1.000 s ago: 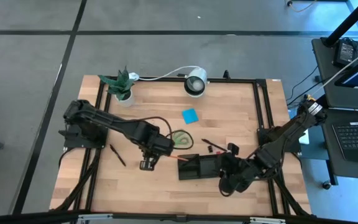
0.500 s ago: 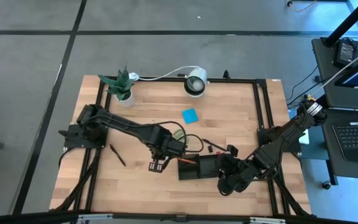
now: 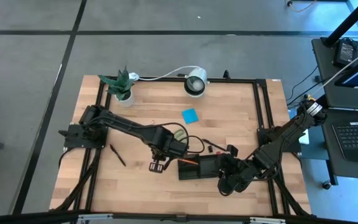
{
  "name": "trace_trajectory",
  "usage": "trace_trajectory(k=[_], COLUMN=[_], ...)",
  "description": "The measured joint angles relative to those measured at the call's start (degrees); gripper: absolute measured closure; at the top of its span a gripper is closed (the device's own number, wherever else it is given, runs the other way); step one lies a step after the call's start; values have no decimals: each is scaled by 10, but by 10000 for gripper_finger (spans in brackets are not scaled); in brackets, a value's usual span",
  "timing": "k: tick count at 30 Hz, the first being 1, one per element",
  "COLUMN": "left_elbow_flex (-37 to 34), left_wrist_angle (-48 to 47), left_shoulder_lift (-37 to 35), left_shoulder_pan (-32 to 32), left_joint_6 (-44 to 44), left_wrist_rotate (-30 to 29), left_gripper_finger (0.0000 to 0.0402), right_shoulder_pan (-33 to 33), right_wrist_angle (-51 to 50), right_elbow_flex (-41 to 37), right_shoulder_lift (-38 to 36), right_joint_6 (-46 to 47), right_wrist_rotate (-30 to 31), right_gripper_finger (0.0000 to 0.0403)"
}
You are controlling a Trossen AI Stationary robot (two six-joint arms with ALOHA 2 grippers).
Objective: Pick and place office supplies into organizer
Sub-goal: Put the bottom pencil into the desk organizer
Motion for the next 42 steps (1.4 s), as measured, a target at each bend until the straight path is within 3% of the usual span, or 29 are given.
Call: trace_trajectory(k=[16,34,42], left_elbow_flex=[96,99,99], left_wrist_angle=[-97,-103,-111], left_shoulder_lift=[0,0,0], left_shoulder_pan=[-6,-10,-28], left_joint_6=[-15,-15,-7], left_wrist_rotate=[-25,-31,-61], left_gripper_finger=[382,389,389], right_shoulder_pan=[0,0,0], right_wrist_angle=[-5,-5,-5], right_elbow_flex=[0,0,0], right_shoulder_lift=[0,0,0], right_joint_6=[-14,-17,-17], right_wrist_rotate=[0,1,1], right_gripper_finger=[226,226,226])
